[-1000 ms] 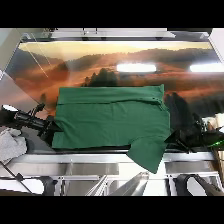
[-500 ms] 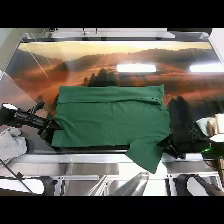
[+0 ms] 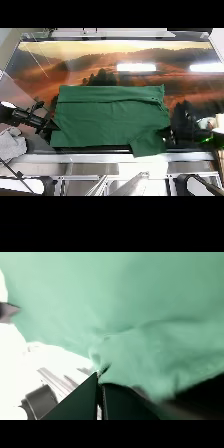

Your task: Fold the shirts.

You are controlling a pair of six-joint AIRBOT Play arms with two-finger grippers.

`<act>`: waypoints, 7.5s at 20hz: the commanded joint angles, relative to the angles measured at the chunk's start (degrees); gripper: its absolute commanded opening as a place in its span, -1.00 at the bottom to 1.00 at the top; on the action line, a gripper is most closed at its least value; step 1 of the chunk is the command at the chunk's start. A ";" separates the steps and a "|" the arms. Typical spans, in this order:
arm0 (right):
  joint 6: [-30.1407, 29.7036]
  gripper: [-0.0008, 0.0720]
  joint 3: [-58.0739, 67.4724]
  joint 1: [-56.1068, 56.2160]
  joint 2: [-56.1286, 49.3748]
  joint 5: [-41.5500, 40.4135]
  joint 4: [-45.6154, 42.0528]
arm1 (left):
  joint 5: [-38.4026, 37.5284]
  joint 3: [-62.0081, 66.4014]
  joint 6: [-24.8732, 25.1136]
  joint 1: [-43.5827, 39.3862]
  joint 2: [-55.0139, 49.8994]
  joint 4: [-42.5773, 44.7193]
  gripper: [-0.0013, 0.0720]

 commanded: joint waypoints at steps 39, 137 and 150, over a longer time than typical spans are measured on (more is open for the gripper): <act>-6.82 -0.88 49.00 10.82 -41.59 -18.99 4.76 | -3.41 52.46 -13.81 -6.56 -30.93 -11.47 -0.88; 32.44 -0.58 93.50 42.49 -61.94 -2.71 -14.60 | -12.39 56.37 -8.59 -10.01 15.80 -21.29 -0.96; 26.53 0.63 93.37 47.25 -69.16 -14.27 1.55 | -12.44 56.39 -8.22 -10.01 15.80 -21.29 -0.96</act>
